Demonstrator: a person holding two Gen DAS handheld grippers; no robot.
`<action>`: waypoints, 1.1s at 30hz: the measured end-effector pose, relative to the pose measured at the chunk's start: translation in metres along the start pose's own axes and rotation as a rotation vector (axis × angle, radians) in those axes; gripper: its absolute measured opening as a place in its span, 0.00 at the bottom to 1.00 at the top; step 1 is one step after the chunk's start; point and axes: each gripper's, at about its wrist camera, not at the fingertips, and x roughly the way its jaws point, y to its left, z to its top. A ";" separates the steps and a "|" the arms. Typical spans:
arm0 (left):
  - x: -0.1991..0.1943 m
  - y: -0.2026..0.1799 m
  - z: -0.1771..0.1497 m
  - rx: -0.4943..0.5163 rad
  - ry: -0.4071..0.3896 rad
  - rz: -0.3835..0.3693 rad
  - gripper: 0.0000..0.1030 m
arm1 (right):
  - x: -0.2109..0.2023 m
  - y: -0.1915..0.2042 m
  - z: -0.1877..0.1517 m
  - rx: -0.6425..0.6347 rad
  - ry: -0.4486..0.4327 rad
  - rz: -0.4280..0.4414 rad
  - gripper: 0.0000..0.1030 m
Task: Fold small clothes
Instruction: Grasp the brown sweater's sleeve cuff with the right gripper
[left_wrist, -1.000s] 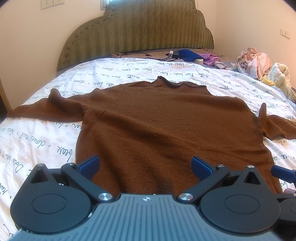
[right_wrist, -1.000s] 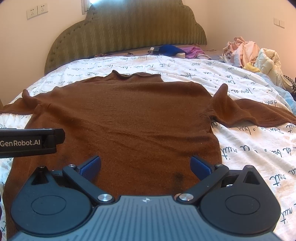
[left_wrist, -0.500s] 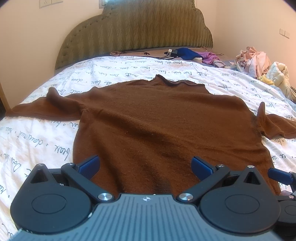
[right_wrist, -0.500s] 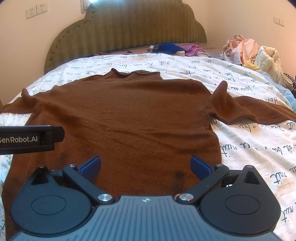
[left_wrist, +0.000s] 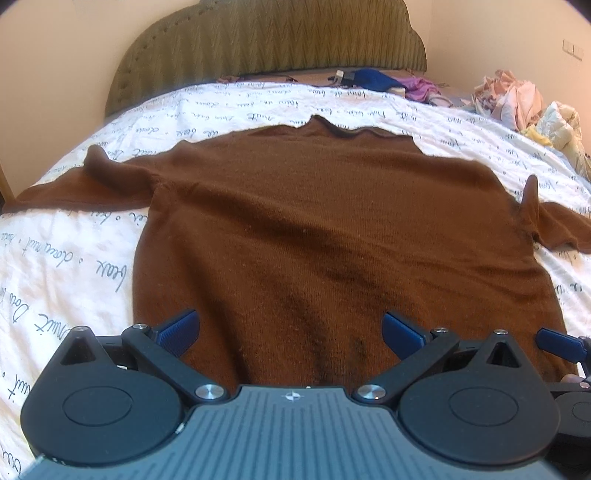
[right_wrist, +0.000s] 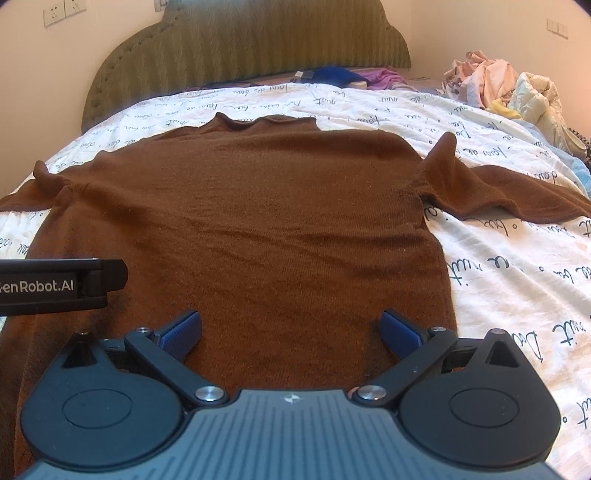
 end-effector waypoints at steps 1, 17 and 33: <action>0.002 -0.001 0.000 0.001 0.015 0.007 1.00 | 0.001 0.000 -0.001 0.000 0.009 -0.001 1.00; 0.016 0.006 -0.024 0.022 0.023 -0.016 1.00 | 0.004 -0.011 -0.009 -0.029 0.018 0.061 1.00; 0.037 -0.072 0.042 -0.019 -0.019 -0.386 1.00 | -0.044 -0.386 0.067 0.336 -0.195 -0.152 1.00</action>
